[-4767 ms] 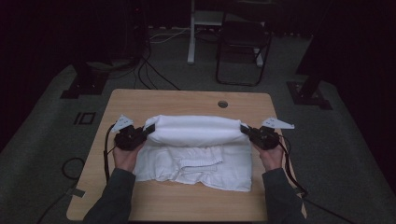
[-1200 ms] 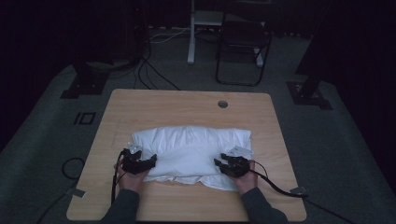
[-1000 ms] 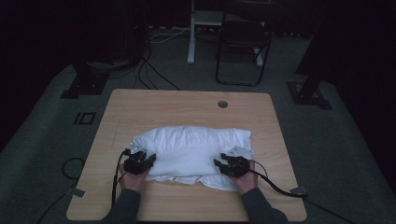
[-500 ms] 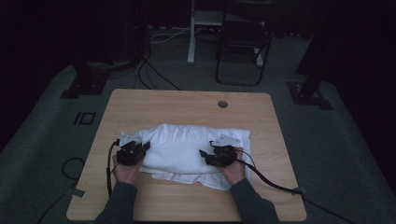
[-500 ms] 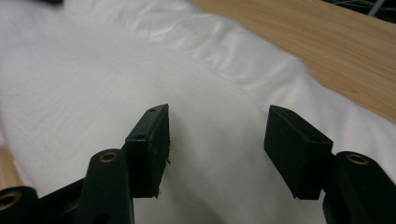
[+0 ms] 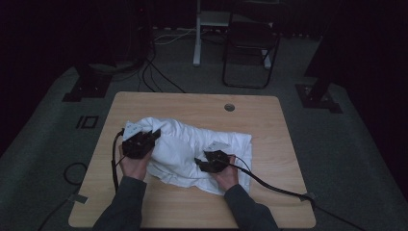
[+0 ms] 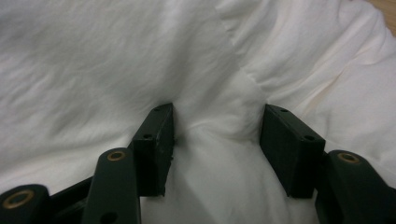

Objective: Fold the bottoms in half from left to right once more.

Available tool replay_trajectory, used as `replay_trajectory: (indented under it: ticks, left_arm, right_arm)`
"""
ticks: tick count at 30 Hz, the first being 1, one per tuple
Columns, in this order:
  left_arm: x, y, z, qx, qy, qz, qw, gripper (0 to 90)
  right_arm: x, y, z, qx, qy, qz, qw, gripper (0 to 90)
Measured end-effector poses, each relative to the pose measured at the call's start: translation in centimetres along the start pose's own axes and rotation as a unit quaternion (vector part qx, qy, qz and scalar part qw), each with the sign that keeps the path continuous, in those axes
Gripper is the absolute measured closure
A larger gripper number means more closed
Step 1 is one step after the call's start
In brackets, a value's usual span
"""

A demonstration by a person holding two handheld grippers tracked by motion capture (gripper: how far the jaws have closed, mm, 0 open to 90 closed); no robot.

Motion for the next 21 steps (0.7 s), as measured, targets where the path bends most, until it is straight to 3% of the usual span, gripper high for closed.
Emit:
replay_trajectory:
  ticks: [5, 9, 12, 14, 16, 19, 21]
  left_arm:
    - [0.5, 1.7, -0.9, 0.02, 0.012, 0.019, 0.9995, 83.3]
    - [0.9, 2.4, -1.2, 0.036, 0.011, 0.024, 0.999, 83.3]
    - [1.0, 2.5, -1.1, 0.038, 0.009, 0.027, 0.9989, 83.3]
    - [1.0, 2.5, -1.0, 0.042, 0.006, 0.028, 0.9987, 83.3]
    - [1.1, 2.7, -1.0, 0.045, 0.005, 0.029, 0.9986, 83.3]
    - [1.2, 3.1, -1.1, 0.048, 0.004, 0.033, 0.9983, 83.3]
    - [1.4, 3.7, -1.2, 0.052, 0.004, 0.04, 0.9979, 83.4]
  right_arm:
    - [0.9, -1.0, -0.9, -0.016, -0.014, 0.017, 0.9996, 44.3]
    - [1.4, -1.1, -1.2, -0.004, -0.006, -0.002, 1.0, 44.0]
    - [-0.1, -0.8, -1.8, -0.015, -0.009, -0.023, 0.9996, 38.9]
    - [-2.0, -0.3, -2.3, -0.03, 0.018, -0.013, 0.9993, 39.2]
    - [-3.6, 1.0, -2.2, -0.026, 0.026, 0.022, 0.9991, 40.1]
    - [-3.8, 2.9, -0.9, -0.014, -0.002, 0.052, 0.9985, 38.6]
    - [-3.0, 3.3, 0.2, 0.002, -0.015, 0.044, 0.9989, 40.0]
Point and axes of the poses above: each handheld gripper's, and its own axes: x roughly forward along the jaws, z roughly out of its underside, y roughly to its right, the point moved 4 cm from there along x, roughly forward along the jaws, and after that the axes turned 4 degrees about y, right-handed, at the moved point
